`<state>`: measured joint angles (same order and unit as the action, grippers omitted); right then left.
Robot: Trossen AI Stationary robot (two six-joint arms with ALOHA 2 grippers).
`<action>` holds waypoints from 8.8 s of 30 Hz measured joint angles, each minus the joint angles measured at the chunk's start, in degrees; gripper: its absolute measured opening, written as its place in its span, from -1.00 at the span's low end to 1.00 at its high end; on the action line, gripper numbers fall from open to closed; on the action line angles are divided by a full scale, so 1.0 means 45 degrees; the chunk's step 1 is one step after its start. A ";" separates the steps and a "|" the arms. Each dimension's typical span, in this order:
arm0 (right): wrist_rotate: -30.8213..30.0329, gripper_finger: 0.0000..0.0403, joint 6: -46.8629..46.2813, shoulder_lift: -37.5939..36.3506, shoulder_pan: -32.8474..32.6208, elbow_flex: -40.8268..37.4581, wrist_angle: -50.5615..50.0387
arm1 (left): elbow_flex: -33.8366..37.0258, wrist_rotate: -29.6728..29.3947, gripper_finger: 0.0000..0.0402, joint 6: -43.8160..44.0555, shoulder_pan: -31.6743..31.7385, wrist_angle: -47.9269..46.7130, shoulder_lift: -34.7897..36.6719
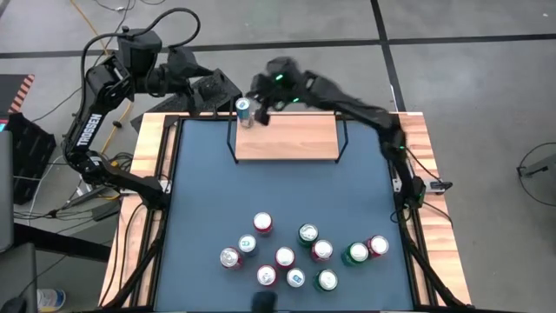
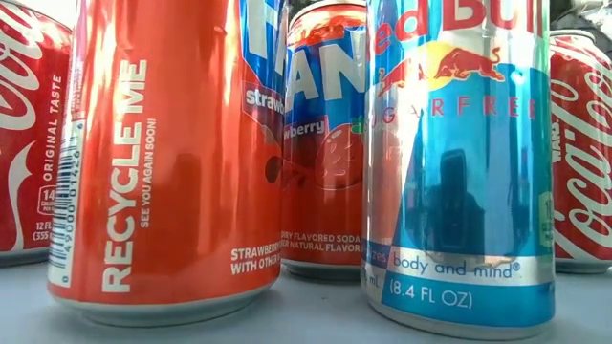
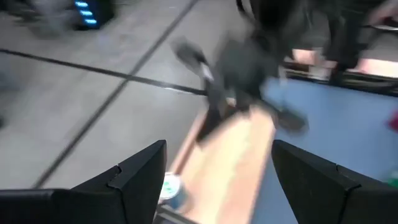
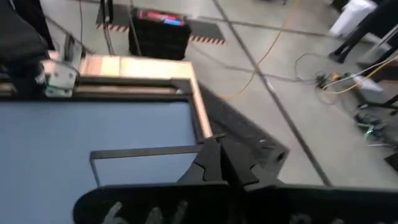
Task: Place canned beverage on shelf
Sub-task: Put the left blue soda can on the shelf aligned with the other blue soda can
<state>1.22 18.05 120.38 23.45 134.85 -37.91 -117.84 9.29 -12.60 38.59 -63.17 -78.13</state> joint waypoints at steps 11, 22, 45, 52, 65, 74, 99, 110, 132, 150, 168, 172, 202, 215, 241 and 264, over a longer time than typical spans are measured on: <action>-0.0351 -0.47 0.0125 -0.4153 0.0776 -0.0005 -0.2614 | -0.0005 -0.1159 0.38 0.2636 -0.3217 -0.3662 -0.0605; -0.0388 -0.04 0.0608 -0.5340 0.0857 -0.0019 -0.4314 | -0.0005 -0.3103 0.38 0.8344 -0.8269 -0.5016 -0.1709; -0.1968 0.08 -0.0565 -0.5480 0.0518 -0.0015 -0.6384 | 0.0665 -0.6088 0.38 1.8179 -1.3900 -0.4329 -0.5263; -0.1912 0.08 -0.0371 -0.5720 0.0708 -0.0010 -0.6203 | 0.0665 -0.4949 0.38 1.8326 -1.4017 -0.3373 -0.6712; -0.1919 0.08 -0.0259 -0.5849 0.0912 -0.0005 -0.6577 | 0.0665 -0.3795 0.33 2.1566 -1.4098 -0.4461 -0.7248; -0.1910 0.08 -0.0244 -0.5854 0.0907 -0.0005 -0.6567 | 0.0661 -0.3225 0.27 2.2285 -1.4391 -0.3856 -0.7232; -0.1876 0.08 -0.0376 -0.5854 0.0907 -0.0024 -0.6864 | 0.0649 -0.2969 0.27 2.1958 -1.4357 -0.4343 -0.7918; -0.1877 0.08 -0.0371 -0.5854 0.0907 -0.0024 -0.6873 | 0.0646 -0.3160 0.27 2.1996 -1.4352 -0.4271 -0.8087; -0.1885 0.08 -0.0423 -0.5854 0.0907 -0.0029 -0.7054 | 0.0112 -0.2791 0.27 2.1200 -1.4236 -0.4081 -0.9057; -0.1885 0.08 -0.0376 -0.5854 0.0905 -0.0029 -0.7050 | -0.0457 -0.3209 0.28 1.7975 -1.3981 -0.4656 -0.9049; -0.1885 0.08 -0.0332 -0.5854 0.0903 -0.0029 -0.7048 | -0.0447 -0.2459 0.29 1.8896 -1.3658 -0.5328 -0.9063; -0.1885 0.08 -0.0332 -0.5854 0.0904 -0.0029 -0.7048 | -0.0447 -0.2360 0.29 1.8957 -1.3658 -0.5286 -0.9125; -0.1885 0.08 -0.0342 -0.5854 0.0905 -0.0034 -0.7048 | -0.0432 -0.2219 0.29 1.9310 -1.3749 -0.5205 -0.9326; -0.1885 0.08 -0.0346 -0.5854 0.0903 -0.0034 -0.7048 | -0.0432 -0.2363 0.29 1.9291 -1.3804 -0.5141 -0.9326; -0.1885 0.08 -0.0240 -0.5854 0.0903 -0.0034 -0.7048 | 0.0041 -0.2121 0.29 1.9143 -1.3842 -0.4686 -0.9331; -0.1541 0.08 -0.0240 -0.5849 0.0902 -0.0034 -0.7048 | 0.0097 -0.1829 0.29 1.8311 -1.3807 -0.4230 -0.9296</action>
<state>-5.72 16.97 94.06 27.51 134.69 -69.63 -117.40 1.06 69.80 -23.54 -82.20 -119.96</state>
